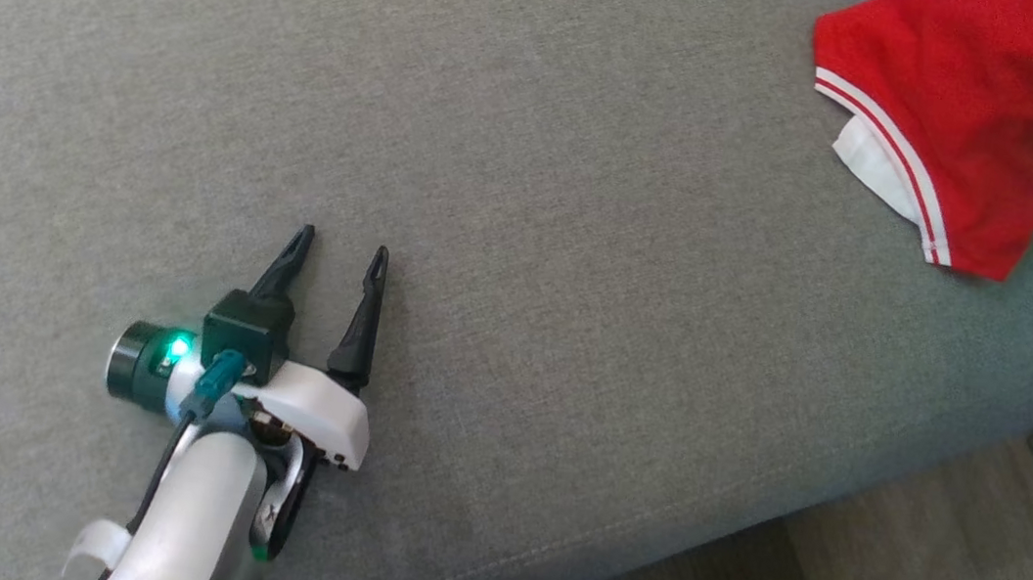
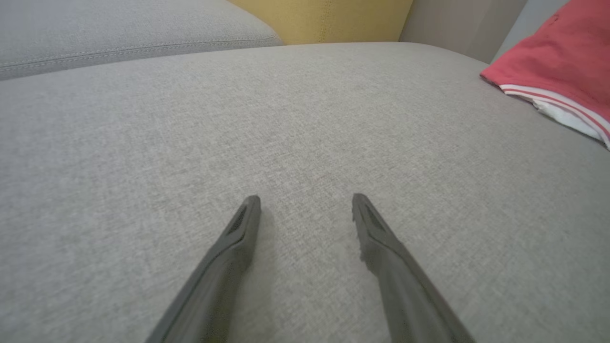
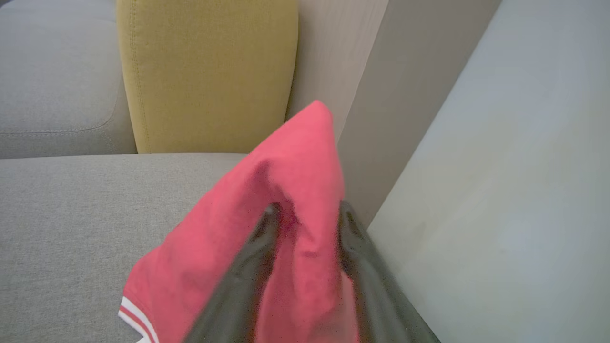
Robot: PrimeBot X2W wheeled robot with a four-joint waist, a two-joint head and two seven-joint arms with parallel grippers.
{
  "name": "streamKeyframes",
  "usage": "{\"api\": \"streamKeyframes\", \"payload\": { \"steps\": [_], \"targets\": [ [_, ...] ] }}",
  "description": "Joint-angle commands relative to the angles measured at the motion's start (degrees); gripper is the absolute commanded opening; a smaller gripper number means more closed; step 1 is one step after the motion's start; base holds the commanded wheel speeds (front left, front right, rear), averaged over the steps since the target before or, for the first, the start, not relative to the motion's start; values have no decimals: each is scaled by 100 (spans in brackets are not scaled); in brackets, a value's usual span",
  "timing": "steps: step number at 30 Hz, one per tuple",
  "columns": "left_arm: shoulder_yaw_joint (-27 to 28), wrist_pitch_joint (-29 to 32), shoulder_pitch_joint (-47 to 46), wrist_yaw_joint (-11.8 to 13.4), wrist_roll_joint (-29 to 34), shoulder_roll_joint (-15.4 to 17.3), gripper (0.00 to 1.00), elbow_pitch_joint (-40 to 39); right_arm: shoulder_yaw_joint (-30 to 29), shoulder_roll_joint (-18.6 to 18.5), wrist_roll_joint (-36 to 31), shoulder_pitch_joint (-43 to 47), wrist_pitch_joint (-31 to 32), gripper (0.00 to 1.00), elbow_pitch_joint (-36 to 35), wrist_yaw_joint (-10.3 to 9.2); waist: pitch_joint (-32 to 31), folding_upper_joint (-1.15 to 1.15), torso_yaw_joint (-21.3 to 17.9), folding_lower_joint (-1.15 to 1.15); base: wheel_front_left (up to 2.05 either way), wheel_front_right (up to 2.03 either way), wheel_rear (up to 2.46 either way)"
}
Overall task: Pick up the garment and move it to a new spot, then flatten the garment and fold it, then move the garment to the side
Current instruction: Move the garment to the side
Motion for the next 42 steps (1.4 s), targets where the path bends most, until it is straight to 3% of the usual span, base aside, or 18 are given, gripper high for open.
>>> {"api": "streamKeyframes", "payload": {
  "steps": [1, 8, 13, 19, 25, 32, 42],
  "targets": [
    [200, -28, -76, 21, -2, 46, 100, -77, 15, -58, -105, -185, -81, 100, -149, -5, 6, 0, 23, 0, 0, 0, 0],
    [307, -28, -61, 71, -23, 41, 100, -141, -559, 171, -645, -1, -316, 100, -528, -5, -112, 0, 206, 0, 0, 0, 0],
    [442, -28, 24, 159, -80, 38, 100, -179, -657, 592, -689, 363, -350, 100, -1206, -5, -316, 0, 444, 0, 0, 0, 0],
    [671, -28, 208, 330, -189, 35, 100, -301, -312, 1053, -327, 1046, -353, 100, -1935, -5, -555, 0, 888, 0, 0, 0, 0],
    [927, -28, 416, 541, -303, 33, 100, -405, 47, 1328, -91, 1858, -354, 100, -2226, -5, -844, 0, 1532, 0, 0, 0, 0],
    [1244, -28, 694, 645, -385, 33, 100, -514, 325, 1415, 347, 2494, -354, 100, -2303, -5, -1111, 0, 2005, 0, 0, 0, 0],
    [1516, -28, 944, 623, -500, 33, 100, -494, 805, 1419, 840, 3016, -354, 100, -2215, -5, -1423, 0, 2312, 0, 0, 0, 0]
  ]
}}
